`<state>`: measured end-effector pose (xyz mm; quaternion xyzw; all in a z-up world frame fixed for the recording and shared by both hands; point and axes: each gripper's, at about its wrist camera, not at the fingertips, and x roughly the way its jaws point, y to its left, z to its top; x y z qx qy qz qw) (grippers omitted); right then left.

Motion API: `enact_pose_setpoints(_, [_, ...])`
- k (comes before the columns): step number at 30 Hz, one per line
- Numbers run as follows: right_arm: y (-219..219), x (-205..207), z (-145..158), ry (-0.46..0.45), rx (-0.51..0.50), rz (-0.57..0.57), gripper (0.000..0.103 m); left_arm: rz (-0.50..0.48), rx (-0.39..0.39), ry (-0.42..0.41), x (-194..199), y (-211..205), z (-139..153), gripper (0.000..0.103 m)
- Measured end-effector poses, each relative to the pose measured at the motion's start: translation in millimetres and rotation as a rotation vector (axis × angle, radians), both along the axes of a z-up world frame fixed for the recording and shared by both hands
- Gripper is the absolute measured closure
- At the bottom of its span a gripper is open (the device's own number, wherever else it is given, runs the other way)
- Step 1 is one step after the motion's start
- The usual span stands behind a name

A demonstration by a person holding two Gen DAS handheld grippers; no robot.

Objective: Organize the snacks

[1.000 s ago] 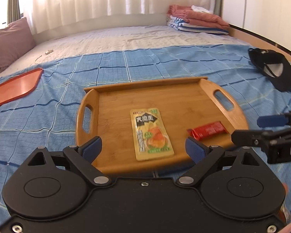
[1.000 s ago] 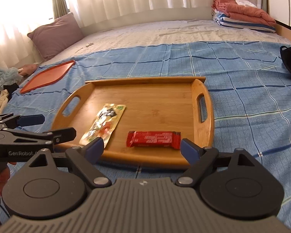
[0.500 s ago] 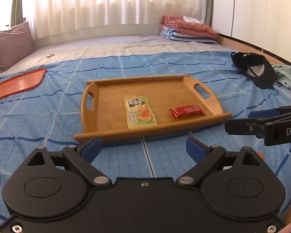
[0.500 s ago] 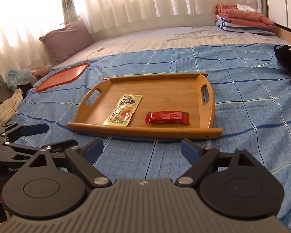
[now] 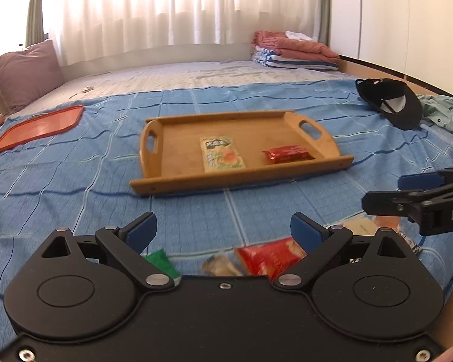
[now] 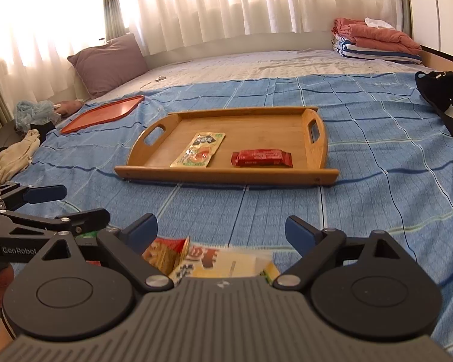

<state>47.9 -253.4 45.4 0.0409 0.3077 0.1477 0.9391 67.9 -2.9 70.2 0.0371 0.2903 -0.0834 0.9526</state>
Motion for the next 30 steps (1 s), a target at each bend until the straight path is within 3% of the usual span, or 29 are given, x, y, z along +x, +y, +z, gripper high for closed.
enact_pose_setpoints(17, [25, -40, -37, -0.063, -0.084, -0.055, 0.001, 0.013, 0.071, -0.014, -40, 3, -37, 0.008])
enact_pose_setpoints(26, [34, -43, -46, -0.062, -0.092, -0.075, 0.001, 0.030, 0.046, 0.020, -44, 13, -49, 0.031])
enact_pose_setpoints(30, [38, -43, -49, -0.055, -0.092, -0.073, 0.001, 0.047, 0.045, 0.025, -41, 16, -52, 0.033])
